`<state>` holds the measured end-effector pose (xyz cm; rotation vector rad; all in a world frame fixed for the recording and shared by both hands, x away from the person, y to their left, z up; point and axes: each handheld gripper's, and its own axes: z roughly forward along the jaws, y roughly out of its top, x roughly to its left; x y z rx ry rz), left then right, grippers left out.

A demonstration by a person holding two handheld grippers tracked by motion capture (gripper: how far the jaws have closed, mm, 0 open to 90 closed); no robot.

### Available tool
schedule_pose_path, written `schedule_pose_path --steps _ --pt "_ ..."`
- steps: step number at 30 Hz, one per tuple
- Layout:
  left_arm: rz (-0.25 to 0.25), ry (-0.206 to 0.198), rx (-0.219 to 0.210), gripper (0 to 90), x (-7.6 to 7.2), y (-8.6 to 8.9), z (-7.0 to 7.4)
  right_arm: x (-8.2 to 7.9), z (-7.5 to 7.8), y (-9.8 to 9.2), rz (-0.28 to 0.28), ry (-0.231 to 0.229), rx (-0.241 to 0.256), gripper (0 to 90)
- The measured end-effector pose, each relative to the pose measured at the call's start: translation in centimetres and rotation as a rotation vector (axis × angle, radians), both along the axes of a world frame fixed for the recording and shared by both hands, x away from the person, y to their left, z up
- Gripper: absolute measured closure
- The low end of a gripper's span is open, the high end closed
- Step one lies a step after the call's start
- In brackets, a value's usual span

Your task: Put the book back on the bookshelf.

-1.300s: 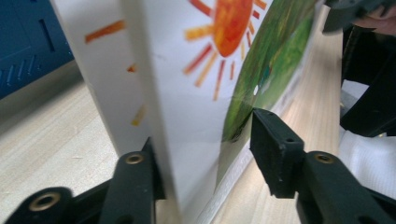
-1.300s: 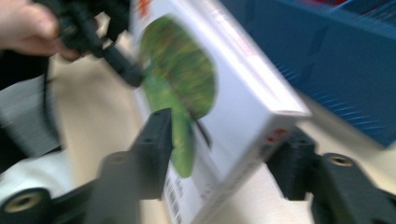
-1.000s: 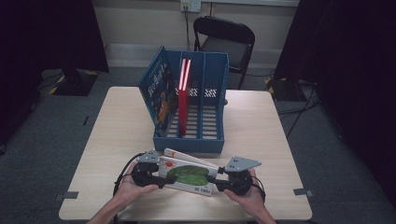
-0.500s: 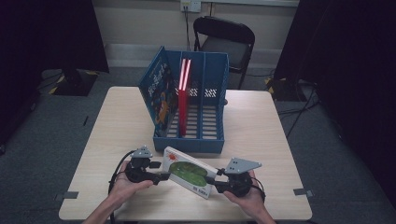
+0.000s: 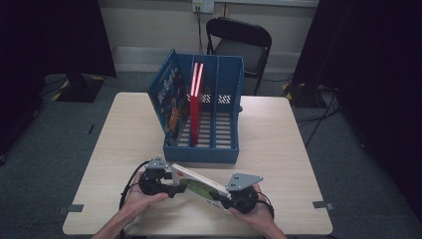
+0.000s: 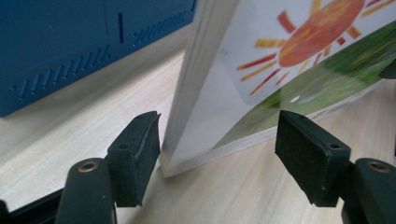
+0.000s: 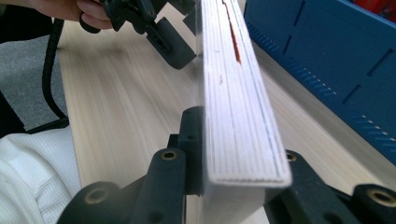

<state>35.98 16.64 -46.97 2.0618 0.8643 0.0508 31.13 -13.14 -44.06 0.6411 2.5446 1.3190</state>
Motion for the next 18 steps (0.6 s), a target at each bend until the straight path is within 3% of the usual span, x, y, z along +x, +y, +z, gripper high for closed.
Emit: schedule_pose_path --steps 7,11,15,18 --pt "0.005 -0.027 0.005 32.7 0.0 -0.2 0.0 -0.3 0.0 -1.2 -0.004 -0.003 -0.003 75.0" --pt "-0.037 -0.027 0.018 34.8 -0.4 -1.1 0.0 -0.6 -0.3 -1.0 0.001 0.014 0.024 71.4" --pt "-0.034 -0.037 0.043 32.9 -0.5 -1.3 0.1 -0.5 -0.6 -0.4 -0.005 0.023 0.021 68.4" --pt "-0.032 -0.035 0.036 33.7 -0.5 -1.3 0.0 -0.2 -1.0 0.2 -0.010 0.030 0.009 67.9"
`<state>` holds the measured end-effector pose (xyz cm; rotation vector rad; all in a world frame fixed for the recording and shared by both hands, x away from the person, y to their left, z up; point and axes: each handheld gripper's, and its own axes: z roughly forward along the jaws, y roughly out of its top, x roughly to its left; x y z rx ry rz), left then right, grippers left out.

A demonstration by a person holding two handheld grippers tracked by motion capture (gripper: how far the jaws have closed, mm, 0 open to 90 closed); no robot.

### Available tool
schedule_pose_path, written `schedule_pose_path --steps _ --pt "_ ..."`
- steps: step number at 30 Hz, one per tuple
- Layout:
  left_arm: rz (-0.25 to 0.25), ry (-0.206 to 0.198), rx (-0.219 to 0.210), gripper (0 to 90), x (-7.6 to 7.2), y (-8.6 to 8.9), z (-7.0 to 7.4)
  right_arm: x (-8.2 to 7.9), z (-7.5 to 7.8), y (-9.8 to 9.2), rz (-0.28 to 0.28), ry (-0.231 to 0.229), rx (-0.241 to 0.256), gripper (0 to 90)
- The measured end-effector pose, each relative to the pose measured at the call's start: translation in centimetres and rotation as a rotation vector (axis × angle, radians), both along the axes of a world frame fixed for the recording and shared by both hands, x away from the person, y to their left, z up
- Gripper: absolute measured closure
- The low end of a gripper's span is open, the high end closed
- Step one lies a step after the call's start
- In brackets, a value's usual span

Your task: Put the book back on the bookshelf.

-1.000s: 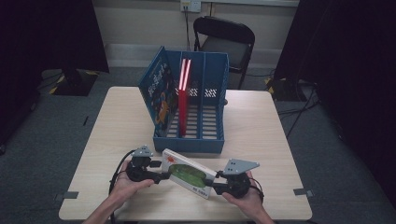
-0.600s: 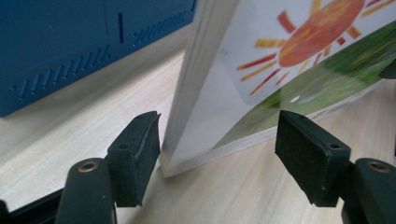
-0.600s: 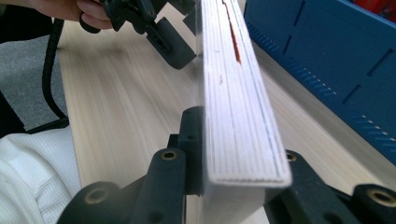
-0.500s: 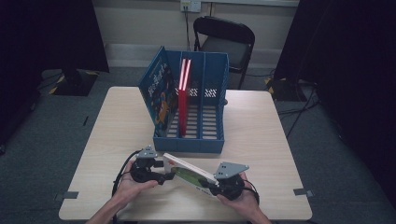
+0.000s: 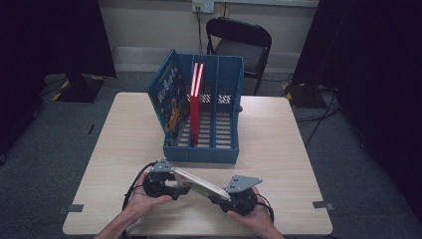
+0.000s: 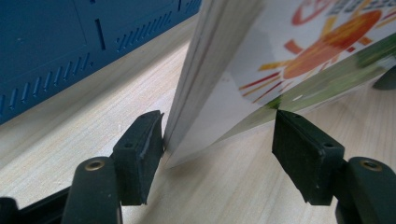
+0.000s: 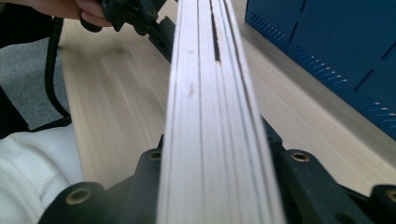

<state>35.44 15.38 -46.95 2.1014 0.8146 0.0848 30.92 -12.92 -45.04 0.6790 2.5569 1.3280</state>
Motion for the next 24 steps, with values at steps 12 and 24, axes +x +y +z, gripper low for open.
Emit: schedule_pose_path --steps 12,24 --pt "0.020 -0.013 0.003 36.0 -0.1 -0.2 -0.1 0.3 -0.6 0.6 -0.037 -0.017 0.013 74.7" --pt "0.040 0.021 -0.013 26.8 0.3 0.8 0.2 0.5 -0.1 0.6 -0.022 -0.015 -0.023 76.5"
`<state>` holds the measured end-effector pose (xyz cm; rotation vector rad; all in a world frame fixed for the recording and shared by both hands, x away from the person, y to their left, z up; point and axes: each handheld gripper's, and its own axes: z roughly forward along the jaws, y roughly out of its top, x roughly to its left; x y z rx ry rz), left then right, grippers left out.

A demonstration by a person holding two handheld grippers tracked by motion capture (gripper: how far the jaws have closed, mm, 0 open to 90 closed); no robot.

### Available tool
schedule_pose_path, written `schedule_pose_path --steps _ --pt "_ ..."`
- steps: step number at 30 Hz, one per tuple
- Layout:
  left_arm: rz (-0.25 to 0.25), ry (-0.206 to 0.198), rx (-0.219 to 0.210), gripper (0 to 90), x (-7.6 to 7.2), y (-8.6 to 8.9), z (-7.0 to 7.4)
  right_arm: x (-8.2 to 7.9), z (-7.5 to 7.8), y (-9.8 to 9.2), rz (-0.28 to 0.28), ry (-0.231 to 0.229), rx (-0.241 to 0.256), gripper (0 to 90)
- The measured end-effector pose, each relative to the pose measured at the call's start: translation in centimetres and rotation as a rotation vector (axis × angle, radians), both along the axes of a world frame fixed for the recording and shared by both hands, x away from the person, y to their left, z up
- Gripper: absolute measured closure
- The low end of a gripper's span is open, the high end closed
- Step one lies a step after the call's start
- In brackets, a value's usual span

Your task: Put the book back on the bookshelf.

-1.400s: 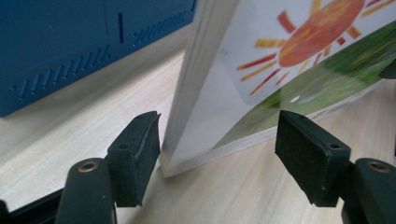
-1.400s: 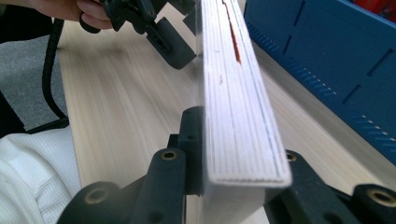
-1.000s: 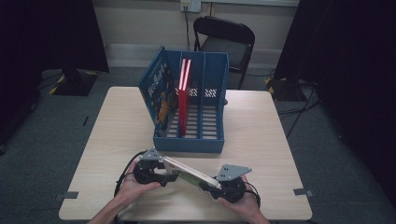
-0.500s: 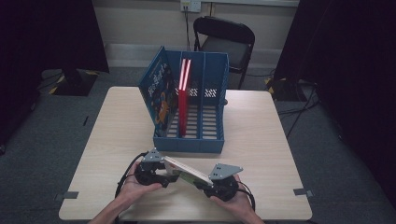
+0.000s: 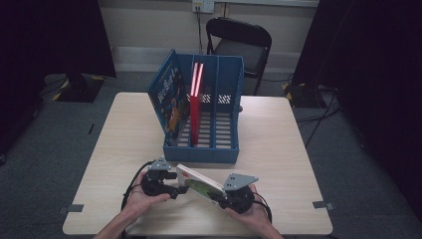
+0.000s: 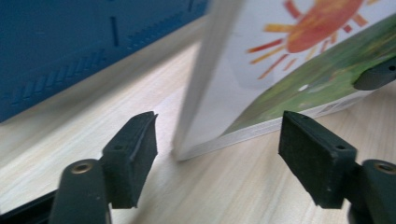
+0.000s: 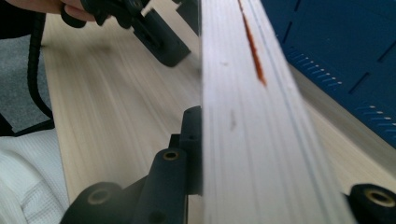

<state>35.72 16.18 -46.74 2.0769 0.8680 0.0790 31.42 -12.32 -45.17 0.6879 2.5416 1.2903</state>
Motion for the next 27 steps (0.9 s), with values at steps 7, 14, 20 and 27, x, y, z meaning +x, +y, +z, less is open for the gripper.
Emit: schedule_pose_path --steps 7,14,20,27 --pt "0.040 0.018 -0.014 22.6 0.1 1.4 0.4 0.2 0.4 -0.7 -0.009 0.010 0.008 76.6" --pt "0.057 0.013 -0.003 20.8 0.3 2.2 0.5 0.0 0.9 -1.2 -0.006 0.006 0.007 76.7" --pt "0.068 0.023 -0.003 20.8 0.3 2.2 0.4 0.0 1.3 -1.7 -0.012 0.013 0.029 76.7" --pt "0.069 0.025 0.009 20.9 0.4 2.2 0.3 -0.1 2.1 -2.3 -0.020 0.016 0.067 76.7"
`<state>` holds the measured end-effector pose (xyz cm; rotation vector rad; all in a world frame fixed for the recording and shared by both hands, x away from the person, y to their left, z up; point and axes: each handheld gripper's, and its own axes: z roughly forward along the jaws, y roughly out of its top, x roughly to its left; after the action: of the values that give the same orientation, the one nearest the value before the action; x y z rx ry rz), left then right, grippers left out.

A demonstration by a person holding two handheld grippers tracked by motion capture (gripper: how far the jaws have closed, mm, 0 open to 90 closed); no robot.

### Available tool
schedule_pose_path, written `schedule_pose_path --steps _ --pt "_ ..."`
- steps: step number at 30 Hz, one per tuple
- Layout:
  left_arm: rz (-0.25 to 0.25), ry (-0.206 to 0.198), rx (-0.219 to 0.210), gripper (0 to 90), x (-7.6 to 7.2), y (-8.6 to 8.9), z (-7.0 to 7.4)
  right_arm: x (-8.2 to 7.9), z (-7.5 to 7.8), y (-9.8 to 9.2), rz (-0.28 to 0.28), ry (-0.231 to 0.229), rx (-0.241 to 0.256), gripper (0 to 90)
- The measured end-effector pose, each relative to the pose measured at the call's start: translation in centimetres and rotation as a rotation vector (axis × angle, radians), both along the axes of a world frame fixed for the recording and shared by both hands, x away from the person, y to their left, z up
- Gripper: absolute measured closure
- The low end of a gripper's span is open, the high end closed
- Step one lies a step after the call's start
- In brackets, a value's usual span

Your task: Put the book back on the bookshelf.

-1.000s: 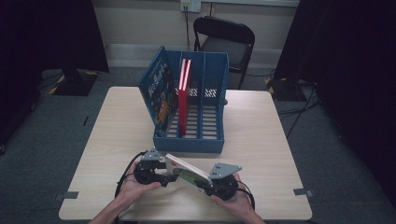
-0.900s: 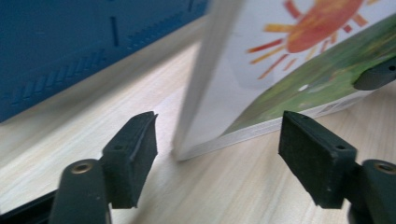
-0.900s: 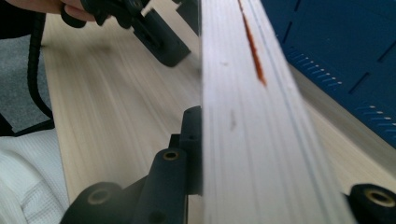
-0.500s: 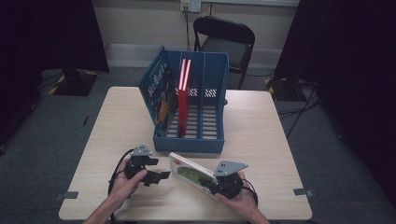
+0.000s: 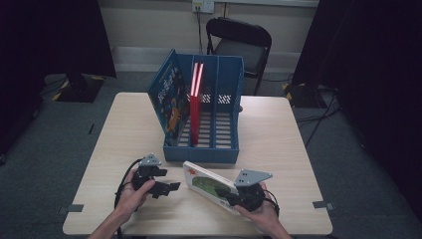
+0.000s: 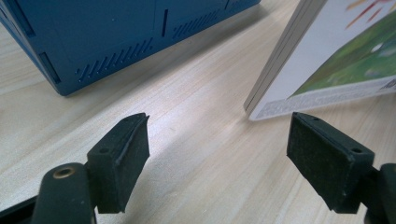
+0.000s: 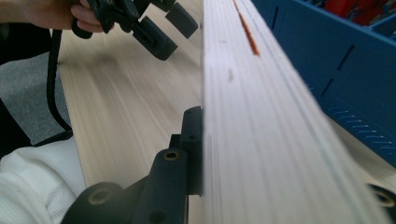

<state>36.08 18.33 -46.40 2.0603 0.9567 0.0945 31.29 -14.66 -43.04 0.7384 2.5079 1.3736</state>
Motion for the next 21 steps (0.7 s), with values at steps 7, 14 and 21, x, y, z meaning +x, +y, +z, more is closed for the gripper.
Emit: schedule_pose_path --steps 7,14,21 --pt "0.015 -0.009 0.001 20.9 0.0 0.1 0.0 -0.1 0.7 -0.7 -0.013 -0.005 0.026 76.8" --pt "0.017 -0.018 0.013 20.9 0.0 0.3 0.0 -0.4 1.5 -1.0 -0.022 -0.007 0.050 76.7" --pt "0.022 -0.035 0.004 20.9 0.0 0.4 0.0 -0.6 2.8 -1.5 -0.026 -0.035 0.061 76.8"
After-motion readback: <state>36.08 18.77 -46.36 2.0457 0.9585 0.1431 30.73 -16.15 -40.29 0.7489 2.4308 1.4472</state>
